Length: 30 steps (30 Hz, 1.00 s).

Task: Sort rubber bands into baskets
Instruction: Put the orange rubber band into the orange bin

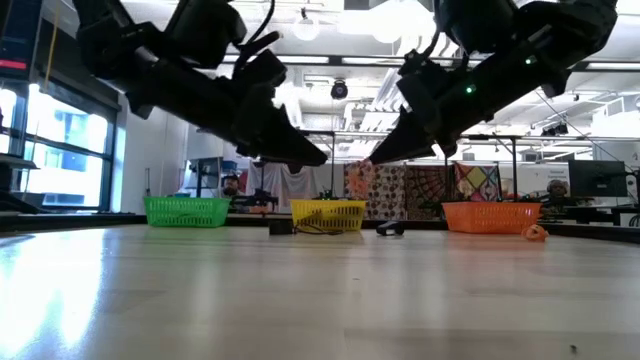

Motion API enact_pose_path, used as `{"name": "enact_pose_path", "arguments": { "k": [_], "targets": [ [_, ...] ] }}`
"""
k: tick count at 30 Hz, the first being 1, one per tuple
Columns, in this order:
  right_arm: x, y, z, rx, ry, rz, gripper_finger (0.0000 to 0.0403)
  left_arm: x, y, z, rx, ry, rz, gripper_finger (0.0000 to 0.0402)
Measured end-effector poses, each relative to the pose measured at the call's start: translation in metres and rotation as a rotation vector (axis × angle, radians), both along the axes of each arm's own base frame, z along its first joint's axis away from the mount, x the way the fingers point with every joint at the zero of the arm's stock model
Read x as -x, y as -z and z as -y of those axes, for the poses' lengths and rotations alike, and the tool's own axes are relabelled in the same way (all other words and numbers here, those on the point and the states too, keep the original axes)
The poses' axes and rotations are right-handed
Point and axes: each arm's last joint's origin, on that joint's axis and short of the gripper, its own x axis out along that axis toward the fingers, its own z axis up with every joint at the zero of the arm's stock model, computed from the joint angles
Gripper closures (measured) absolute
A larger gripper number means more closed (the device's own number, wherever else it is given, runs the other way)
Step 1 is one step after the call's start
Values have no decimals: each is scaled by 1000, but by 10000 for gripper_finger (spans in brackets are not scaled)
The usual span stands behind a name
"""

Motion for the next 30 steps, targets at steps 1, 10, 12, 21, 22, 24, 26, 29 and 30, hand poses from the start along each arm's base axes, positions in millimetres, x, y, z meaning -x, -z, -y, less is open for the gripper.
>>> {"name": "enact_pose_path", "arguments": {
  "k": [1, 10, 12, 21, 22, 24, 26, 29, 30],
  "targets": [
    [0, 0, 3, 0, 9, -3, 403, 1, 1, 1, 5, 2, 0, 237],
    [18, -9, 41, 10, 150, -102, 403, 14, 7, 16, 44, 58, 68, 237],
    [26, -15, 51, 25, 188, -127, 403, 18, 9, 16, 54, 58, 84, 237],
    [66, -26, 104, 77, 495, -278, 403, 30, 17, 13, 83, 40, 98, 237],
    [70, -25, 109, 76, 527, -293, 403, 30, 17, 13, 83, 40, 98, 237],
    [77, -24, 120, 66, 579, -313, 403, 30, 17, 13, 90, 38, 100, 237],
    [83, -23, 131, 57, 629, -329, 403, 30, 16, 13, 96, 36, 105, 237],
    [93, -23, 143, 72, 724, -347, 403, 30, 17, 13, 98, 35, 104, 237],
    [96, -22, 147, 80, 756, -358, 403, 30, 17, 13, 98, 35, 104, 237]
  ]
}}
